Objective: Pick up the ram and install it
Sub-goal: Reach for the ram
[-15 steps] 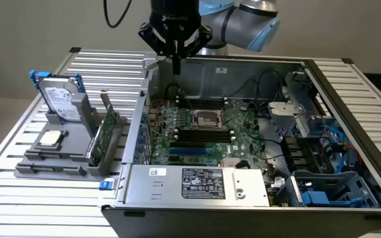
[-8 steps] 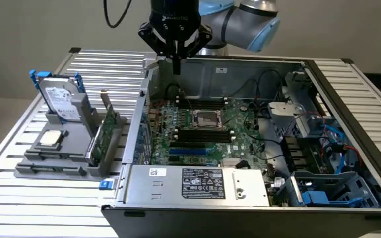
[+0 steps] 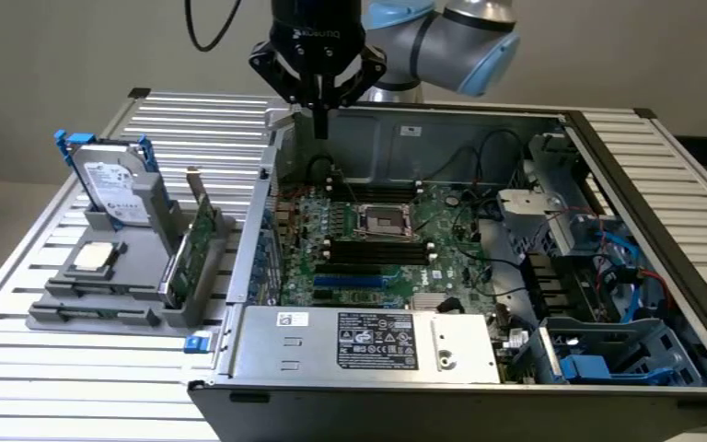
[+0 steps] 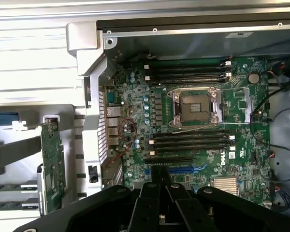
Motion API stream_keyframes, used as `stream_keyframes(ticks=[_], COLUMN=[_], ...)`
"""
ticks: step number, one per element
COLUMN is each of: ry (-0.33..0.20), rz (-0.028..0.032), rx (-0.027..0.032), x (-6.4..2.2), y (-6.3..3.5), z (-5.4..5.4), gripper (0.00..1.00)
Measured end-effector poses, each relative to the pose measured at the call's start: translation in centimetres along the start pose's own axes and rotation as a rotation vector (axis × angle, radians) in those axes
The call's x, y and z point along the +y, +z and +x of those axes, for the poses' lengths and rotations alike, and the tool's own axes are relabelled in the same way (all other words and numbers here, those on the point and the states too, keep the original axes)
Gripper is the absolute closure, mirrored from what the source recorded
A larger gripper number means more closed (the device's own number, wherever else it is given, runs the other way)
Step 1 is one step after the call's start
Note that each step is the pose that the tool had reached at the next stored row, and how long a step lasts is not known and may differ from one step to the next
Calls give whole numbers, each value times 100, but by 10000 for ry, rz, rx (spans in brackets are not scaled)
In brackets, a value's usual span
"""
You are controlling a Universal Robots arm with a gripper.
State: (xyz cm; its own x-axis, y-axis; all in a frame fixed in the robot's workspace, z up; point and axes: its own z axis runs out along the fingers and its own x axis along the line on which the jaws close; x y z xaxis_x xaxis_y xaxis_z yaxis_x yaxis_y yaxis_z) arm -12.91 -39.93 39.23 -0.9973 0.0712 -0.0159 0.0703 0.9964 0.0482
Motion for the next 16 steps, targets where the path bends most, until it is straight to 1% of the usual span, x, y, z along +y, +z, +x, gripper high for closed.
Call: stream_keyframes(ticks=[16], ry=[1], rz=[2], rx=[31], x=[-110], y=[47], z=[717], gripper=[89])
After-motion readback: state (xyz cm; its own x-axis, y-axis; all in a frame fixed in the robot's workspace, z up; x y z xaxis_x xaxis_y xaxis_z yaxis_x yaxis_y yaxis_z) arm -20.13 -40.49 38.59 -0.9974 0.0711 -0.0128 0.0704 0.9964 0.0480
